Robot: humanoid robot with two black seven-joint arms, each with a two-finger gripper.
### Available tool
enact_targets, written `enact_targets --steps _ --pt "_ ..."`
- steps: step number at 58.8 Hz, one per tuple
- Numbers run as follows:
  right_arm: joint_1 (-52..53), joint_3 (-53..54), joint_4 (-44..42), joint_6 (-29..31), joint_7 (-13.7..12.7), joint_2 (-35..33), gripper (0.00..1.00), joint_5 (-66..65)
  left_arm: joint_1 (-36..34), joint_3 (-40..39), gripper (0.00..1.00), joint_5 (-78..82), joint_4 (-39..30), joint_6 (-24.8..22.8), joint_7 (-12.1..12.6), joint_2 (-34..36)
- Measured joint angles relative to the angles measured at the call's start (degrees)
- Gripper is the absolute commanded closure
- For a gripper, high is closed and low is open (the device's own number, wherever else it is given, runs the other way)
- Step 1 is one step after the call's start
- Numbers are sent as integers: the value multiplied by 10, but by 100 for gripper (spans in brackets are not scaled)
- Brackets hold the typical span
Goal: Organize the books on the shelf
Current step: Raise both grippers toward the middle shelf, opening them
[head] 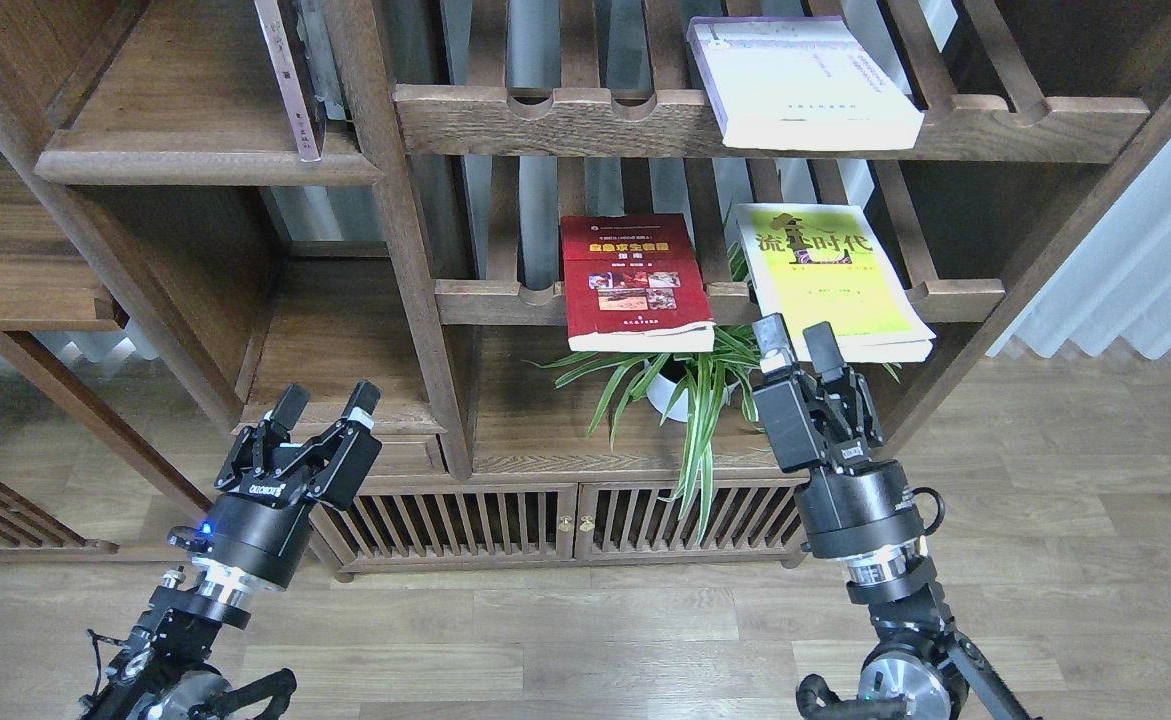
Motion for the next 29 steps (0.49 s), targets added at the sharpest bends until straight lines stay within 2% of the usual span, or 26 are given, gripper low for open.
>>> enact_targets --steps 20,29 --pt "-15 -3 -7 12 0 6 1 86 -3 13 0 -4 2 0 -8 0" --pt "-16 -4 -11 13 0 6 1 122 -6 22 0 -5 5 -6 -4 0"
